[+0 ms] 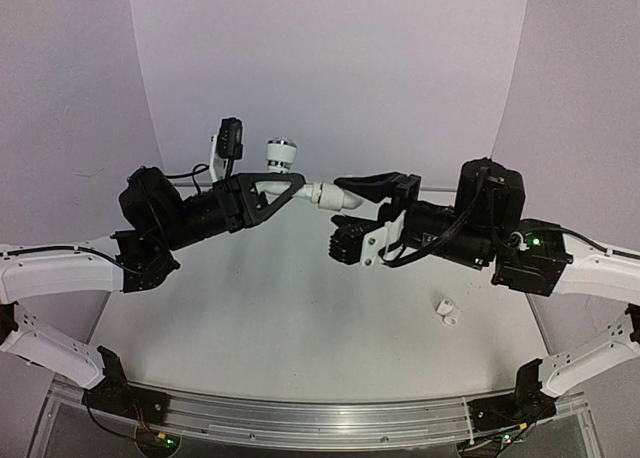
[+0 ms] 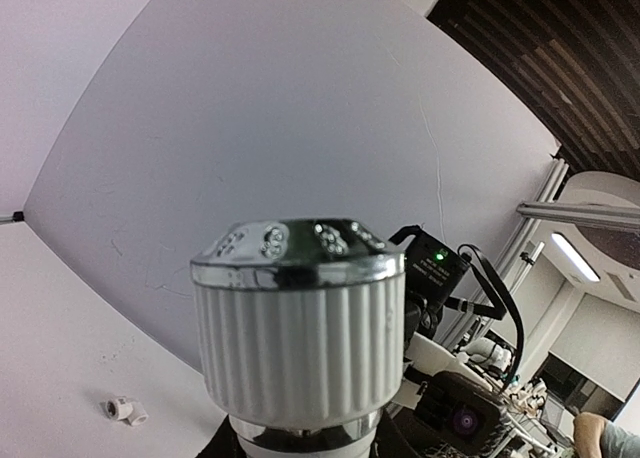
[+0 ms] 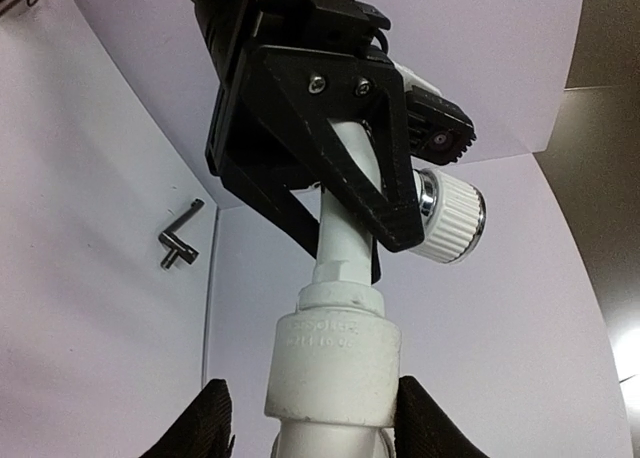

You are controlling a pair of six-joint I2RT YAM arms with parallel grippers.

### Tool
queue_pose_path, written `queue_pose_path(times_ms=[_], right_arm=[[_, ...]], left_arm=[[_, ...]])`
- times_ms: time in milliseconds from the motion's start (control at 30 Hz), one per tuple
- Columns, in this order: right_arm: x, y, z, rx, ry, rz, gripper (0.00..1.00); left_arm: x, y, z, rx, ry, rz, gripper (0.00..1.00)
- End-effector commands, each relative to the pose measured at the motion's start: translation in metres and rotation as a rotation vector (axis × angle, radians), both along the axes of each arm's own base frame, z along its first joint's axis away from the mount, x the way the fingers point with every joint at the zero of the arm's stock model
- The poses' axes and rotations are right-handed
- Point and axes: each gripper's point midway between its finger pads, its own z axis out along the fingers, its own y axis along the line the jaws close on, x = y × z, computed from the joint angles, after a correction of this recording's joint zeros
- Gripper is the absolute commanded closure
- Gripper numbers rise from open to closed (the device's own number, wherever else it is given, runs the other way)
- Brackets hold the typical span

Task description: Install the water faucets

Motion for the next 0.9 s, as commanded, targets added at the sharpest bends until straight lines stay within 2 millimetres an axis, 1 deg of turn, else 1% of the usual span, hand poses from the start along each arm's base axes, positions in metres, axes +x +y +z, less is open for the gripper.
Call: queue_pose_path(times_ms=[0, 233, 333, 367, 467, 600, 633, 667, 700, 767, 867], right_arm=[[0.013, 0.004, 0.007, 0.01, -0.064, -0.084, 0.5], [0.019, 0.011, 0.002, 0.007, -0.041, -0.117, 0.49], [0.021, 0.014, 0.003, 0.017, -0.023, -0.123, 0.53], [0.021, 0.015, 0.003, 0.022, -0.015, -0.125, 0.56], [0.023, 0.016, 0.005, 0.038, 0.009, -0.135, 0.69], [0.028, 0.017, 0.01, 0.087, 0.084, -0.164, 0.91], [0.03, 0.018, 0.011, 0.1, 0.101, -0.173, 0.96], [0.032, 0.018, 0.012, 0.116, 0.124, -0.184, 0.99], [0.034, 0.017, 0.013, 0.126, 0.137, -0.197, 1.0], [0.036, 0.016, 0.015, 0.153, 0.169, -0.216, 1.0], [0.038, 0.014, 0.018, 0.193, 0.214, -0.23, 1.0]], left_arm=[[0.004, 0.011, 0.035, -0.1, -0.011, 0.052, 1.0], [0.01, 0.009, 0.03, -0.083, -0.005, 0.079, 1.0], [0.011, 0.007, 0.028, -0.074, -0.004, 0.081, 1.0], [0.012, 0.007, 0.028, -0.073, -0.006, 0.083, 1.0], [0.013, 0.007, 0.026, -0.064, -0.011, 0.096, 1.0], [0.016, 0.005, 0.022, -0.044, -0.027, 0.115, 1.0], [0.017, 0.004, 0.02, -0.035, -0.029, 0.121, 0.98], [0.019, 0.004, 0.018, -0.028, -0.031, 0.128, 0.95], [0.019, 0.004, 0.017, -0.023, -0.033, 0.133, 0.9], [0.019, 0.004, 0.014, -0.018, -0.037, 0.138, 0.74], [0.018, 0.007, 0.013, -0.016, -0.041, 0.145, 0.46]])
